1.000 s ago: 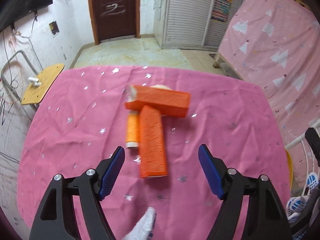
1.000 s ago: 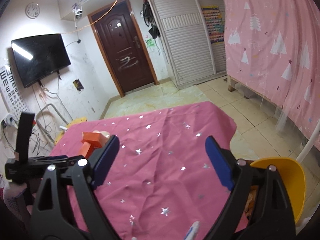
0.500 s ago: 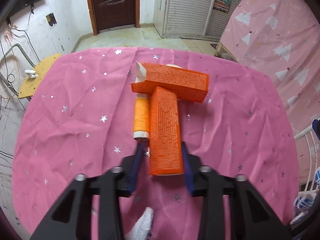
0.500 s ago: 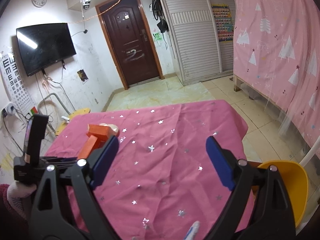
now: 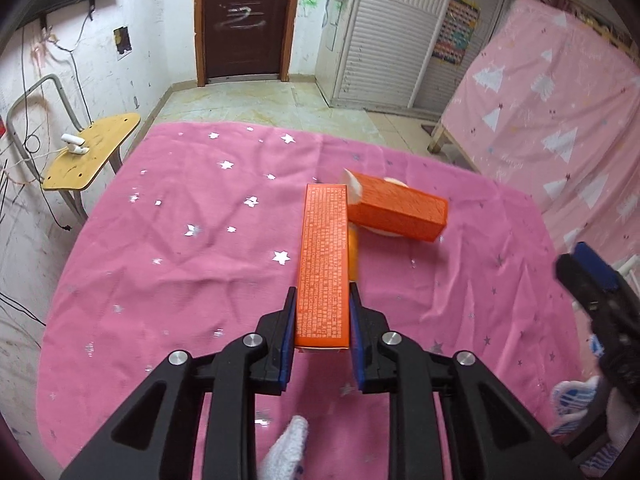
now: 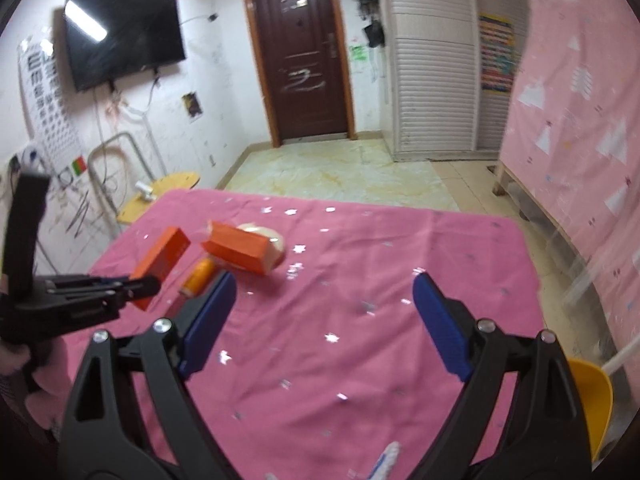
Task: Collect trash
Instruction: 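Grasp the long orange box with the left tool while the right tool grasps the other orange box, then carry both orange boxes to the yellow bin and release them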
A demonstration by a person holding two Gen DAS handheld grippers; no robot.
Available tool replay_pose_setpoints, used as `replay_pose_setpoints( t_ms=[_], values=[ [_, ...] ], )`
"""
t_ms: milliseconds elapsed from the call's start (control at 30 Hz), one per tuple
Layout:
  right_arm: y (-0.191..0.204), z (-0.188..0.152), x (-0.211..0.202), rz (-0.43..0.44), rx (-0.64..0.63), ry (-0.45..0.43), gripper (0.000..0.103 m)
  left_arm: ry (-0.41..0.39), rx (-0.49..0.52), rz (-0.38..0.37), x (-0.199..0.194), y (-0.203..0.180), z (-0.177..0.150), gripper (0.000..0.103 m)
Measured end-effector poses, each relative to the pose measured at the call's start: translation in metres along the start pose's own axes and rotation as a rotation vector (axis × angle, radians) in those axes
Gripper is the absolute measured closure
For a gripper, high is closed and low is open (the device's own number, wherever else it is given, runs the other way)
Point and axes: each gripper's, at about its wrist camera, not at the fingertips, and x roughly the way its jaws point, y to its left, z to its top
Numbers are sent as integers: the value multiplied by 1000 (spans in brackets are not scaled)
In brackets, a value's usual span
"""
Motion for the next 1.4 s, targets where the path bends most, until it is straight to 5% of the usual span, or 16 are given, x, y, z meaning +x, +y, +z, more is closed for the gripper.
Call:
replay_pose_setpoints(
  t_ms=[733, 900, 1100, 1400],
  values=[
    [76, 33, 113, 50, -271, 184, 18, -13, -127, -33, 3, 73, 2, 88],
    [91, 26, 118, 33, -342, 211, 50, -6, -135, -38, 7, 77, 3, 88],
    [91, 22, 113, 15, -376, 224, 72, -4, -140, -39, 9, 80, 2, 88],
    [80, 22, 89, 40, -307, 173, 85, -17, -118, -25, 3, 73, 1, 88]
  ],
)
